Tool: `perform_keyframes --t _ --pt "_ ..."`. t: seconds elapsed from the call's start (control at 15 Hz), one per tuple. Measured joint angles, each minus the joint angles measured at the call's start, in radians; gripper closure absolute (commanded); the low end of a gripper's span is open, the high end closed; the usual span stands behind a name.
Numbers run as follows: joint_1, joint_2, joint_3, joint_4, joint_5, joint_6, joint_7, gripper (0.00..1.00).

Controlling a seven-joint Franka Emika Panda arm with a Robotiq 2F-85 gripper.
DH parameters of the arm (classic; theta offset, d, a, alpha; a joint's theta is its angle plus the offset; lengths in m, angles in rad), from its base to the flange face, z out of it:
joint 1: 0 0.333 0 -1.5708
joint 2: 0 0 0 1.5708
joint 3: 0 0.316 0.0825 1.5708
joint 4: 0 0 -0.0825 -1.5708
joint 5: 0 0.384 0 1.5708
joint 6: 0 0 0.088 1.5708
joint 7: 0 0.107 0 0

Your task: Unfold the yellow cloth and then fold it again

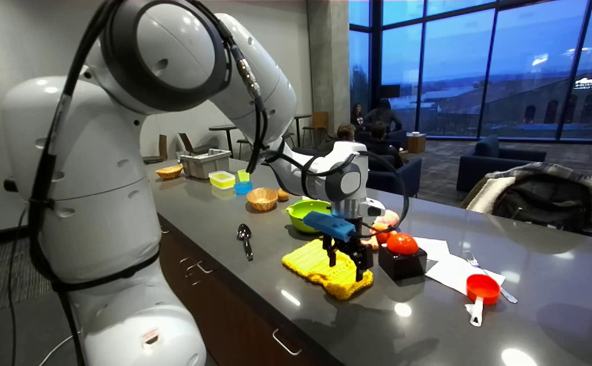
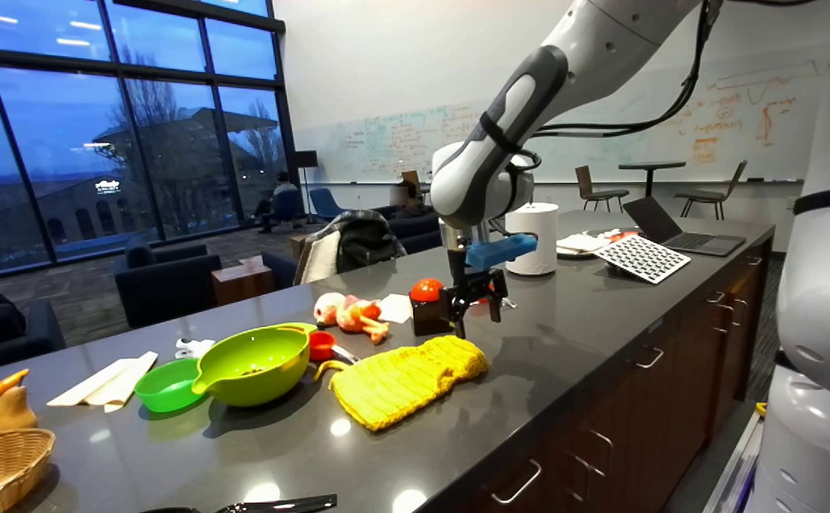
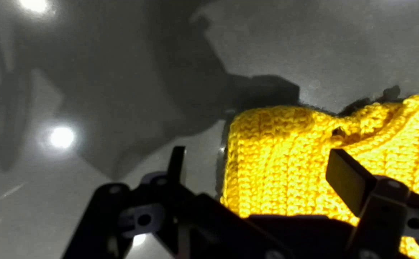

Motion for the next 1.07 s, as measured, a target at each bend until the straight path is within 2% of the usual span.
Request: perform_keyframes --t 0.87,0.93,1.0,1.07 --pt "-0.026 0.2 -0.016 0.096 0.097 0.003 -0.248 0.0" --pt "-0.029 0.21 -0.016 0.101 0.109 0.004 -0.265 0.25" --pt "-0.031 0.22 -0.015 0.104 0.122 0.007 -0.279 0.26" --pt "-0.033 0.23 -0.015 0.107 0.137 0.011 -0.293 0.32"
